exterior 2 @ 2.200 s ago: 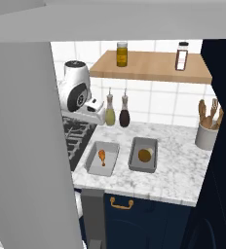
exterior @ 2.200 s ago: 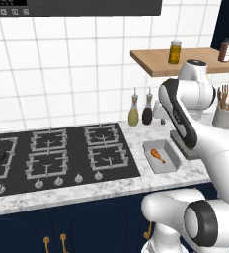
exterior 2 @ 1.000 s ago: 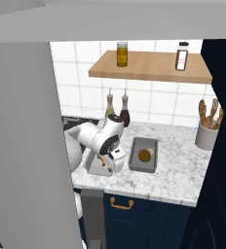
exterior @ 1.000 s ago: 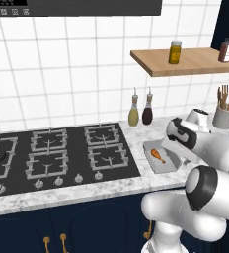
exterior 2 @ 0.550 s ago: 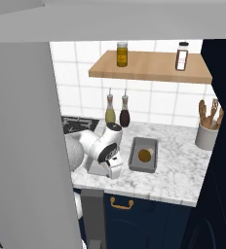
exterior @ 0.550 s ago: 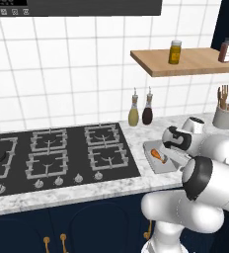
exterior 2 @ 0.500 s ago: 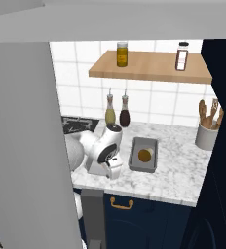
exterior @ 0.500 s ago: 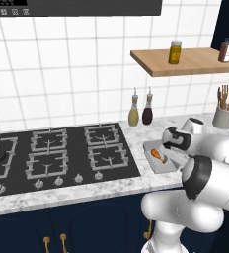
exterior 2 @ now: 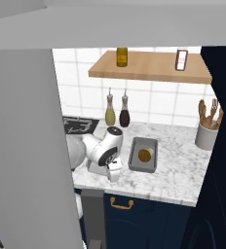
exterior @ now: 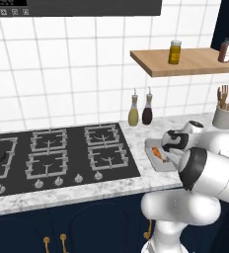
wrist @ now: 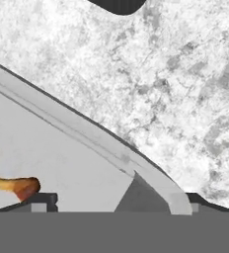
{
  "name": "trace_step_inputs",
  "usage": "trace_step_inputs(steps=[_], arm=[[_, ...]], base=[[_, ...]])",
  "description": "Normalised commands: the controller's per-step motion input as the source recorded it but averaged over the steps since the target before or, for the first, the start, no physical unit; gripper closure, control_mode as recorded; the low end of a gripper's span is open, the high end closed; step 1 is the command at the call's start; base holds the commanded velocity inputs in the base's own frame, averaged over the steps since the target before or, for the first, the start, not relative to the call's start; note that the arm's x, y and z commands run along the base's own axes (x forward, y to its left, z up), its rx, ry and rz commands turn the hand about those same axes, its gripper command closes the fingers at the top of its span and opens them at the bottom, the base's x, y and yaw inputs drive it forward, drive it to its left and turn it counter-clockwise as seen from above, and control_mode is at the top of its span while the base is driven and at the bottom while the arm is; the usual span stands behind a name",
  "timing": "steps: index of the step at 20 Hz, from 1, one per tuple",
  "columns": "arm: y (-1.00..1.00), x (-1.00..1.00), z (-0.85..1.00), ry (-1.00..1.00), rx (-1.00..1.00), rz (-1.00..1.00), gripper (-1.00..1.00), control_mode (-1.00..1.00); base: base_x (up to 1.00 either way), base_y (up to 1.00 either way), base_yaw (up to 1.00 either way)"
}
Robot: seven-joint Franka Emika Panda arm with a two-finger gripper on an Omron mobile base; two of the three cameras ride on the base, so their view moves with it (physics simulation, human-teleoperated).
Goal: Take the meat container that has the chicken drumstick and place it on the second highest rack of the freezer. Then take the vegetable container that has the garlic and avocado and place it on the highest rack of the freezer.
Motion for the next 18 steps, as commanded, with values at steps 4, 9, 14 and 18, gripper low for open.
trace_step_inputs(steps=[4,9,14,18], arm=[[0.00,0.00,-0.34,0.04,0.00,-0.11,1.00,-1.00],[0.09,-0.07,-0.13,-0.01,0.00,-0.09,1.00,-1.00],[0.17,-0.25,0.46,-0.09,0.00,-0.05,1.00,-1.00],[0.24,-0.31,0.95,-0.07,0.00,0.00,1.00,-1.00]], base=[[0.00,0.00,0.00],[0.00,0.00,0.00],[0.00,0.00,0.00],[0.00,0.00,0.00]])
